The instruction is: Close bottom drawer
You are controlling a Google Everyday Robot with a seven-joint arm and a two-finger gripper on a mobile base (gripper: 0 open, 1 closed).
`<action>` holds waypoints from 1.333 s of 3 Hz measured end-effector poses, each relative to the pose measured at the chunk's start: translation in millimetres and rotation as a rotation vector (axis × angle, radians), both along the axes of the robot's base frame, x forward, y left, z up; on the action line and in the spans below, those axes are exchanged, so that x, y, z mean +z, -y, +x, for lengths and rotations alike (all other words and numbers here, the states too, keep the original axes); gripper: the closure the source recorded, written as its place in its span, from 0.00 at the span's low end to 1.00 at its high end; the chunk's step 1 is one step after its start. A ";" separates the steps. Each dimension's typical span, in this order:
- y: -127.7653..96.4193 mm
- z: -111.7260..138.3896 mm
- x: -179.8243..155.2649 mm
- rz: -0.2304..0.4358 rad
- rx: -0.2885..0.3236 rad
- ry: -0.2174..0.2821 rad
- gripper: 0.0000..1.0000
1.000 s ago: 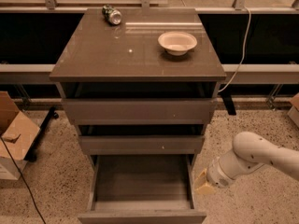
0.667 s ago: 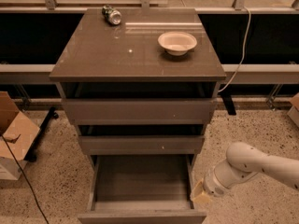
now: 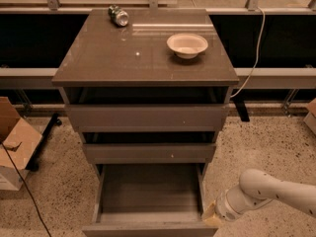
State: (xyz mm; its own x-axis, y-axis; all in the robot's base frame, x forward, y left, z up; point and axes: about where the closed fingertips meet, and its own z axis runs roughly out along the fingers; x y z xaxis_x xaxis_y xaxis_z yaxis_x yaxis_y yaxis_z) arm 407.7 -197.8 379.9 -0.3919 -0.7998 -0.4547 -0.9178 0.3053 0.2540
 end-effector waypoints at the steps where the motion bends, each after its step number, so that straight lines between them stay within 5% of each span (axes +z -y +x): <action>1: -6.0 -2.7 -14.1 -0.040 0.007 -0.014 1.00; 4: -29.7 -18.5 -102.6 -0.008 0.003 -0.076 1.00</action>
Offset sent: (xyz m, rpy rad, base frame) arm -0.0208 0.0346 -0.0827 -0.0790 0.0707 0.0510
